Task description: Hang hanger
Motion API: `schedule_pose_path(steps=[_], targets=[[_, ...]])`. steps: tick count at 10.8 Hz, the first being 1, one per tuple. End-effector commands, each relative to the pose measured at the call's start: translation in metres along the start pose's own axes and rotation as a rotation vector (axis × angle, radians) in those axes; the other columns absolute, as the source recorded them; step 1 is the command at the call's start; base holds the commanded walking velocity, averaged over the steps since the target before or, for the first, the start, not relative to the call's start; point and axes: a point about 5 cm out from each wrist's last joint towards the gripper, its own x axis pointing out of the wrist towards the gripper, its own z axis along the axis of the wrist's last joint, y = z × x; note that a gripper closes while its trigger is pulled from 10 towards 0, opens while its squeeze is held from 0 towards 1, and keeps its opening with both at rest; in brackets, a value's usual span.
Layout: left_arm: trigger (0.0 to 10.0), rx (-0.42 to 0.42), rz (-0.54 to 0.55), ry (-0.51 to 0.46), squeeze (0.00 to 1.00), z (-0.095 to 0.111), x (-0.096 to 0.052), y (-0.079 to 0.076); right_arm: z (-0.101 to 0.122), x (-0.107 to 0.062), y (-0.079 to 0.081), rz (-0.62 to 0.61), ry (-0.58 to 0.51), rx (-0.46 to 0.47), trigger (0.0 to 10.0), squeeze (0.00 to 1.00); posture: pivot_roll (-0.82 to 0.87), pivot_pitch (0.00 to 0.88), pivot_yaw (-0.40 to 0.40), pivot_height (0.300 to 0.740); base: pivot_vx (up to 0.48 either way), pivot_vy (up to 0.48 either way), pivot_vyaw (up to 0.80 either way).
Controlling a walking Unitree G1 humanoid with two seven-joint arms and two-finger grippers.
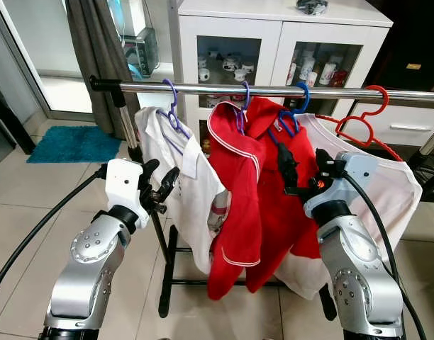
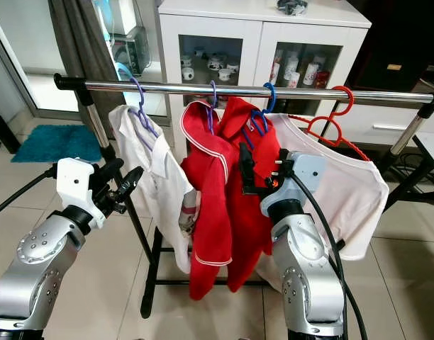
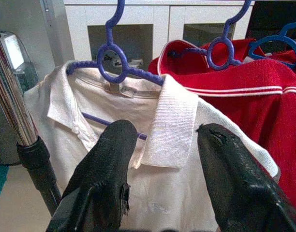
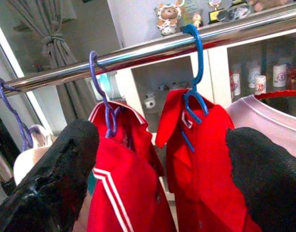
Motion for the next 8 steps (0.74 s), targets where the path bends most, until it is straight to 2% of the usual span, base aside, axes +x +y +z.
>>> schedule_pose_path(steps=[1,3,4,5,6,7,8], targets=[[10.0,0.008,0.000,-0.017,0.00,0.0052,0.0021,-0.0022,0.0045,0.0030,0.0008,-0.003,-0.010,0.004,10.0,1.00,-0.07,0.000,0.000,0.740,0.000,0.000,0.00],[10.0,0.005,-0.006,-0.019,0.00,0.0056,0.0042,-0.0037,0.0065,0.0028,-0.0004,-0.013,-0.022,0.024,10.0,1.00,-0.07,0.000,0.005,0.740,0.000,0.000,0.00],[10.0,0.005,-0.008,-0.019,0.00,0.0056,0.0046,-0.0040,0.0069,0.0023,-0.0003,-0.008,-0.040,-0.066,10.0,0.96,-0.07,0.000,0.005,0.740,0.000,0.000,0.00],[10.0,-0.008,0.003,-0.017,0.00,0.0052,0.0048,-0.0038,0.0047,0.0017,-0.0045,-0.065,-0.034,-0.064,10.0,0.00,-0.07,0.000,0.005,0.740,0.000,0.000,0.00],[10.0,-0.010,0.010,-0.015,0.00,0.0048,0.0048,-0.0038,0.0023,0.0019,-0.0065,-0.077,-0.002,-0.027,10.0,0.00,-0.07,0.000,0.003,0.740,0.000,0.000,0.00],[10.0,-0.004,0.012,-0.015,0.00,0.0049,0.0049,-0.0038,-0.0003,0.0020,-0.0039,-0.033,0.034,0.035,10.0,0.00,-0.07,0.000,0.003,0.740,0.000,0.000,0.00],[10.0,-0.001,0.019,-0.024,0.00,0.0062,0.0052,-0.0040,-0.0028,0.0013,-0.0022,-0.009,0.067,-0.007,10.0,0.00,-0.07,0.000,-0.001,0.740,0.000,0.000,0.00]])
